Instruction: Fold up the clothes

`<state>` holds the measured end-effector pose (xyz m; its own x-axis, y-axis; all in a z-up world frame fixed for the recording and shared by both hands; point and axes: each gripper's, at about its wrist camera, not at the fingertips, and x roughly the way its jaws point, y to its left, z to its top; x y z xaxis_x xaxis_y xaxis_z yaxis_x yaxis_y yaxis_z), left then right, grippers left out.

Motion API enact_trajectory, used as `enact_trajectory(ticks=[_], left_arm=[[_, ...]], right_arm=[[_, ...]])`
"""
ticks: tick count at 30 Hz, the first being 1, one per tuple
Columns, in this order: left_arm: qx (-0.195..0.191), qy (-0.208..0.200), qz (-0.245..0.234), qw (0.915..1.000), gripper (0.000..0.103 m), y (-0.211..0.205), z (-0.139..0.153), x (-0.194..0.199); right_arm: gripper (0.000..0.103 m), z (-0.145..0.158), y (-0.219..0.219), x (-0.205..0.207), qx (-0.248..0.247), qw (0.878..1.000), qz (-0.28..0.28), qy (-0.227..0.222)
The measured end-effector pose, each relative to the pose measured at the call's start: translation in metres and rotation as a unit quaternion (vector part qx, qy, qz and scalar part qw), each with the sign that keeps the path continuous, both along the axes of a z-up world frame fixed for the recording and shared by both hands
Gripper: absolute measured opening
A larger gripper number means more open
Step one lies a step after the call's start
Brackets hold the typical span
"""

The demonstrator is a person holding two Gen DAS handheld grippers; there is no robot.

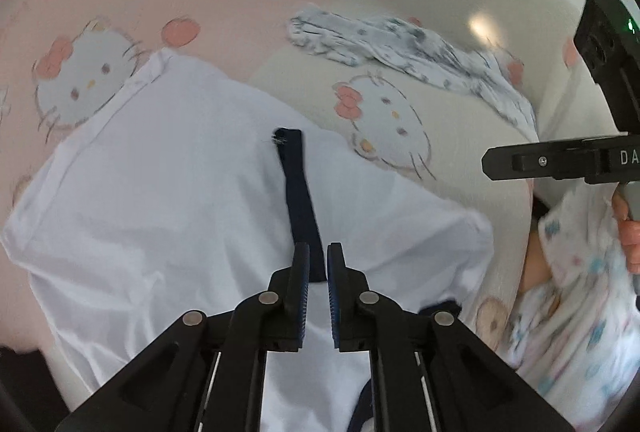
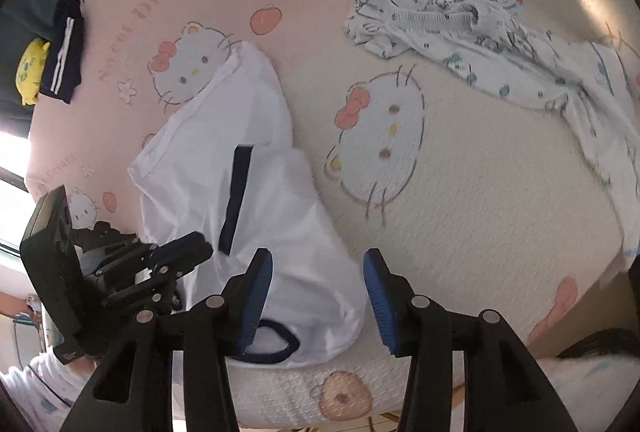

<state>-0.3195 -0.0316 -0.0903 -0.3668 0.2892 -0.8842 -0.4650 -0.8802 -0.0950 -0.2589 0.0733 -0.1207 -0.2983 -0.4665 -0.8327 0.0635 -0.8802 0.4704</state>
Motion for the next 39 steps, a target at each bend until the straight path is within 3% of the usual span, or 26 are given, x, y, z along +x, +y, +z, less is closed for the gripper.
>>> enact_trajectory(ticks=[7, 8, 9, 11, 12, 15, 20, 23, 27, 31, 34, 35, 36, 37, 39], left_arm=[[0.072, -0.051, 0.078, 0.993, 0.011, -0.014, -0.006, -0.014], [0.075, -0.055, 0.089, 0.9917, 0.022, -0.016, -0.008, -0.016], [0.077, -0.057, 0.105, 0.9899, 0.045, -0.017, -0.01, -0.018], [0.103, -0.064, 0.129, 0.9843, 0.076, -0.024, -0.012, -0.022], [0.124, -0.065, 0.144, 0.9796, 0.076, -0.029, -0.011, -0.023], [0.16, -0.051, 0.172, 0.9708, 0.077, -0.036, -0.006, -0.028], [0.19, -0.034, 0.169, 0.9664, 0.076, -0.028, -0.001, -0.038], [0.178, -0.041, 0.161, 0.9699, 0.075, -0.017, -0.007, -0.047], [0.18, -0.064, 0.149, 0.9703, 0.061, -0.007, -0.021, -0.056], [0.177, -0.082, 0.145, 0.9701, 0.06, -0.003, -0.036, -0.062], [0.174, -0.095, 0.143, 0.9698, 0.036, -0.002, -0.046, -0.066], [0.171, -0.099, 0.142, 0.9699, 0.022, -0.001, -0.05, -0.066], [0.158, -0.107, 0.142, 0.9712, 0.014, 0.001, -0.054, -0.067], [0.157, -0.105, 0.142, 0.9718, 0.013, 0.0, -0.053, -0.065], [0.155, -0.101, 0.14, 0.9727, 0.01, -0.001, -0.051, -0.06]], right_arm=[[0.047, -0.006, -0.011, -0.05, 0.004, 0.999, 0.036, -0.028], [0.047, -0.009, -0.015, -0.056, 0.01, 0.999, 0.04, -0.03], [0.047, -0.011, -0.019, -0.061, 0.016, 0.998, 0.044, -0.031], [0.047, -0.018, -0.026, -0.07, 0.011, 0.998, 0.052, -0.032], [0.047, -0.021, -0.029, -0.071, 0.007, 0.998, 0.056, -0.03], [0.047, -0.031, -0.034, -0.074, -0.017, 0.998, 0.058, -0.027], [0.047, -0.053, -0.032, -0.084, -0.066, 0.995, 0.05, -0.048], [0.047, -0.062, -0.024, -0.087, -0.079, 0.995, 0.025, -0.052], [0.047, -0.076, -0.013, -0.087, -0.13, 0.989, -0.014, -0.071], [0.047, -0.084, -0.023, -0.088, -0.155, 0.984, -0.005, -0.085], [0.046, -0.087, -0.035, -0.091, -0.148, 0.986, 0.01, -0.08], [0.042, -0.088, -0.038, -0.092, -0.147, 0.986, 0.012, -0.079], [0.031, -0.09, -0.039, -0.091, -0.146, 0.986, 0.015, -0.083], [0.023, -0.092, -0.04, -0.091, -0.145, 0.985, 0.017, -0.086], [0.016, -0.093, -0.042, -0.088, -0.152, 0.984, 0.02, -0.086]])
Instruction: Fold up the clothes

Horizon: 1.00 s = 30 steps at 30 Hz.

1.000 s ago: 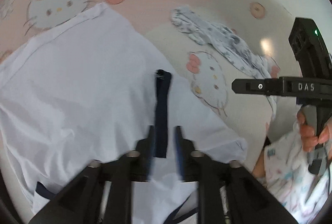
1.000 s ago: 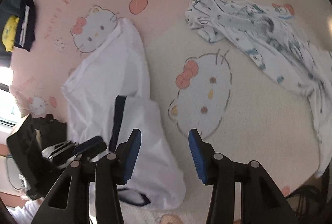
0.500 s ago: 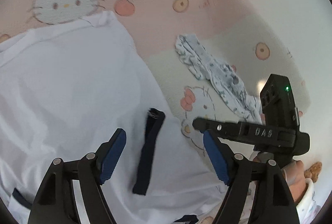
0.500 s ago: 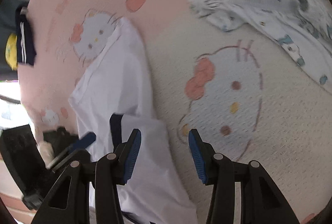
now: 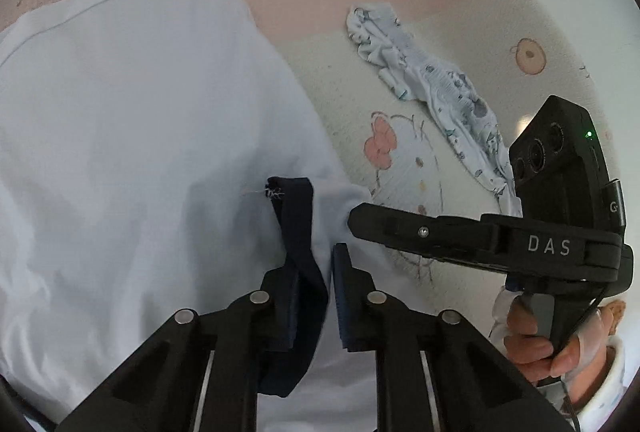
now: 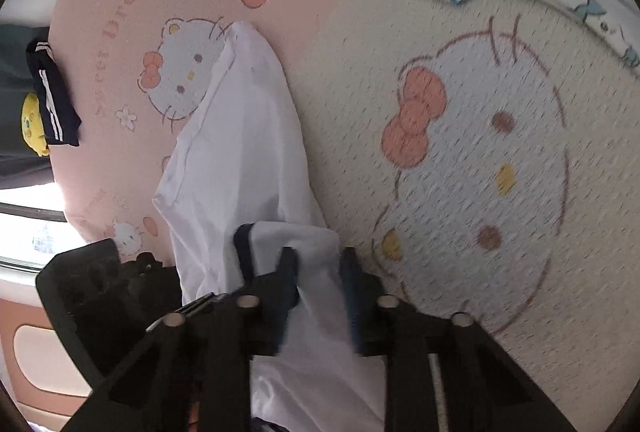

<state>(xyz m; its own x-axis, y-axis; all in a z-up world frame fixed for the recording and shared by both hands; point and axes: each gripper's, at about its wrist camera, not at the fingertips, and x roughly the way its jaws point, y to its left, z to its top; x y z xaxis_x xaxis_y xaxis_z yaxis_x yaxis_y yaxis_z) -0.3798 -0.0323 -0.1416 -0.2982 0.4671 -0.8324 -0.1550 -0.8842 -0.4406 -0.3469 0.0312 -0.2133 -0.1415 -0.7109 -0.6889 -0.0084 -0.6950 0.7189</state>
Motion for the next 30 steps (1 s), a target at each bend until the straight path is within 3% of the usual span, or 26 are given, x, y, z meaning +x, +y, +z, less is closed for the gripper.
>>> enact_trajectory(ticks=[8, 11, 14, 16, 19, 24, 26, 27, 28, 30], left_arm=[[0.019, 0.018, 0.015, 0.9996, 0.009, -0.021, 0.022, 0.01], [0.014, 0.022, 0.027, 0.9993, 0.009, -0.03, 0.024, 0.013], [-0.001, 0.005, 0.038, 0.9993, 0.009, -0.039, 0.013, 0.013], [0.011, -0.015, 0.043, 0.9989, 0.009, -0.046, 0.001, 0.011], [0.0, -0.018, 0.04, 0.999, 0.009, -0.049, -0.002, 0.013], [-0.063, -0.002, 0.013, 0.9979, 0.009, -0.034, -0.004, 0.018], [-0.058, -0.003, 0.017, 0.9981, 0.009, -0.037, -0.005, 0.02], [-0.049, -0.008, 0.023, 0.9985, 0.009, -0.04, -0.007, 0.02], [-0.04, -0.013, 0.029, 0.9987, 0.009, -0.043, -0.008, 0.019], [-0.028, -0.019, 0.036, 0.9988, 0.009, -0.047, -0.01, 0.019]], right_arm=[[0.015, 0.026, -0.022, 0.005, -0.028, 0.998, 0.03, 0.052], [0.015, 0.024, -0.029, 0.007, -0.026, 0.998, 0.037, 0.046], [0.015, 0.017, -0.036, 0.01, -0.023, 0.998, 0.045, 0.03], [0.015, 0.012, -0.043, 0.011, -0.006, 0.999, 0.042, 0.025], [0.015, 0.005, -0.043, 0.011, 0.017, 0.999, 0.038, 0.022], [0.015, 0.001, -0.046, 0.007, 0.013, 0.999, 0.047, 0.012], [0.016, 0.009, -0.042, 0.004, 0.037, 0.998, 0.048, 0.028], [0.022, 0.015, -0.039, 0.001, 0.055, 0.997, 0.048, 0.038], [0.035, 0.02, -0.036, -0.001, 0.074, 0.995, 0.048, 0.049], [0.045, 0.03, -0.039, -0.009, 0.127, 0.986, 0.069, 0.081]])
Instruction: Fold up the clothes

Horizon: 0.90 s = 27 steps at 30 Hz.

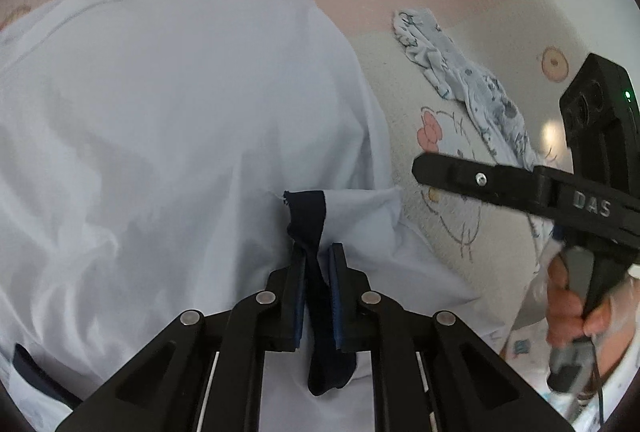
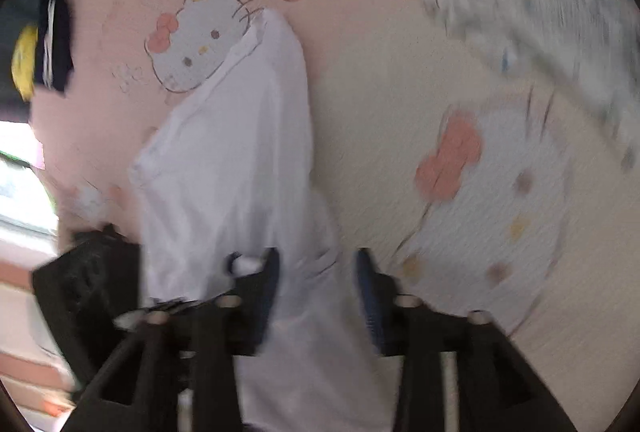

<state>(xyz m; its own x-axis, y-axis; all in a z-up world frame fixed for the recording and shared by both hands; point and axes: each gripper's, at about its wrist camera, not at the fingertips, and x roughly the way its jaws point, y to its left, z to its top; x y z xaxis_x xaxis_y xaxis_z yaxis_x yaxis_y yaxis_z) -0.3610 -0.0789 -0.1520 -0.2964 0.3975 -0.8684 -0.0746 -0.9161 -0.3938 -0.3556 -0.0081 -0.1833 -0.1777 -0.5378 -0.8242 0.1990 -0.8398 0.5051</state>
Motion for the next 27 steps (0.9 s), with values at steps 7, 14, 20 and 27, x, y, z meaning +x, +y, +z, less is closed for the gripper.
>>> enact_trajectory(ticks=[7, 14, 20, 27], left_arm=[[-0.011, 0.003, 0.001, 0.9999, 0.009, 0.002, 0.001, 0.004], [-0.048, 0.022, -0.014, 0.9985, 0.01, 0.006, 0.003, 0.012], [-0.045, 0.024, -0.011, 0.9986, 0.01, -0.004, 0.003, 0.021], [0.048, 0.022, 0.039, 0.9979, 0.01, -0.014, 0.021, 0.014]], right_arm=[[0.044, -0.008, -0.042, -0.021, 0.068, 0.993, 0.091, 0.014], [0.028, -0.007, -0.054, -0.021, 0.176, 0.975, 0.105, 0.085], [0.02, -0.003, -0.041, -0.028, 0.19, 0.975, 0.074, 0.085], [0.045, 0.022, -0.041, -0.012, 0.146, 0.975, 0.101, 0.134]])
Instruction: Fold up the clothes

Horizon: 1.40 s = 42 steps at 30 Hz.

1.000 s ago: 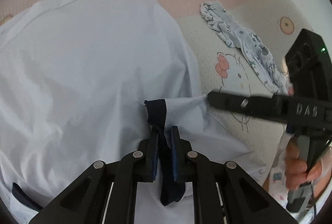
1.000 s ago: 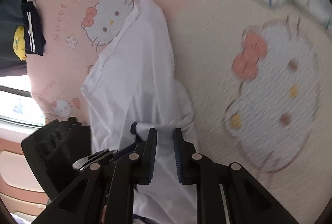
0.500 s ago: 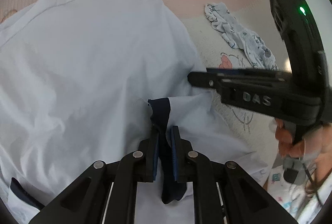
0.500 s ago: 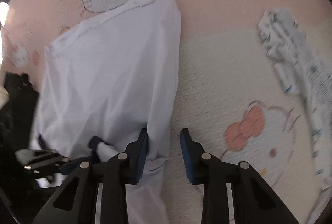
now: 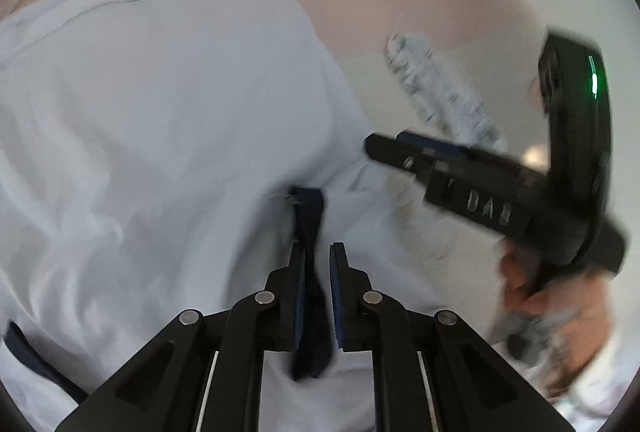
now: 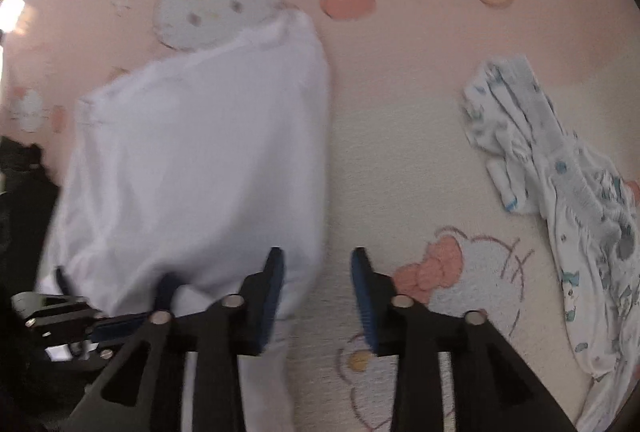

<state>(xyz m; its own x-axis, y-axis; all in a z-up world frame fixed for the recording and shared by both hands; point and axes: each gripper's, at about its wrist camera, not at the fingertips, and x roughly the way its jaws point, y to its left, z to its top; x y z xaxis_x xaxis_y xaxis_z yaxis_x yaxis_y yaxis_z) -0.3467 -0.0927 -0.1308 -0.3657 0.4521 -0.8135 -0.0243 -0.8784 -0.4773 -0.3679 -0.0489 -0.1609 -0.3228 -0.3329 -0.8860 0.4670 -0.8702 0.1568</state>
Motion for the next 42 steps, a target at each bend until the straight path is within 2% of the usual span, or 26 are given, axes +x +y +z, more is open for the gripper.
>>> enact_trajectory(ticks=[1, 2, 4, 5, 6, 8, 12, 14, 19, 21, 26, 31, 37, 42], left_arm=[[0.014, 0.004, 0.008, 0.9999, 0.011, -0.002, 0.005, 0.0], [0.009, 0.012, 0.013, 0.9998, 0.014, -0.004, 0.012, 0.002], [-0.011, 0.026, 0.023, 0.9993, 0.036, -0.008, 0.025, 0.008], [-0.025, 0.036, 0.028, 0.9986, 0.062, -0.009, 0.029, 0.013], [-0.039, 0.046, 0.033, 0.9976, 0.077, -0.011, 0.034, 0.019], [-0.058, 0.059, 0.041, 0.9957, 0.077, -0.014, 0.041, 0.029], [-0.08, 0.051, 0.046, 0.9945, 0.077, -0.025, 0.045, 0.048], [-0.088, 0.056, 0.046, 0.9935, 0.077, -0.034, 0.05, 0.065], [-0.136, 0.073, 0.042, 0.9871, 0.077, -0.043, 0.072, 0.098], [-0.15, 0.089, 0.038, 0.984, 0.077, -0.047, 0.085, 0.111], [-0.194, 0.136, 0.016, 0.9714, 0.077, -0.057, 0.113, 0.145], [-0.222, 0.159, -0.004, 0.962, 0.077, -0.069, 0.121, 0.179], [-0.265, 0.16, -0.022, 0.9507, 0.077, -0.082, 0.11, 0.207], [-0.276, 0.13, -0.036, 0.9515, 0.077, -0.083, 0.092, 0.209]], right_arm=[[0.056, 0.006, 0.001, 0.002, -0.005, 1.0, -0.001, 0.009], [0.06, 0.014, 0.003, 0.006, -0.013, 1.0, -0.007, 0.018], [0.062, 0.022, 0.009, 0.009, -0.032, 0.999, -0.015, 0.019], [0.062, 0.024, 0.013, 0.011, -0.043, 0.999, -0.018, 0.013], [0.062, 0.026, 0.017, 0.014, -0.053, 0.998, -0.022, 0.007], [0.062, 0.026, 0.017, 0.027, -0.05, 0.998, -0.025, 0.008], [0.062, 0.029, -0.005, 0.05, -0.025, 0.999, -0.011, 0.028], [0.062, 0.03, -0.026, 0.066, -0.033, 0.999, 0.003, 0.038], [0.062, 0.052, -0.025, 0.111, -0.061, 0.997, 0.008, 0.043], [0.062, 0.065, -0.026, 0.124, -0.052, 0.997, 0.007, 0.049], [0.062, 0.104, -0.038, 0.162, 0.002, 0.994, 0.043, 0.1], [0.063, 0.128, -0.041, 0.2, 0.061, 0.986, 0.071, 0.138], [0.063, 0.125, -0.043, 0.23, 0.099, 0.978, 0.107, 0.148], [0.063, 0.105, -0.057, 0.247, 0.172, 0.958, 0.163, 0.159]])
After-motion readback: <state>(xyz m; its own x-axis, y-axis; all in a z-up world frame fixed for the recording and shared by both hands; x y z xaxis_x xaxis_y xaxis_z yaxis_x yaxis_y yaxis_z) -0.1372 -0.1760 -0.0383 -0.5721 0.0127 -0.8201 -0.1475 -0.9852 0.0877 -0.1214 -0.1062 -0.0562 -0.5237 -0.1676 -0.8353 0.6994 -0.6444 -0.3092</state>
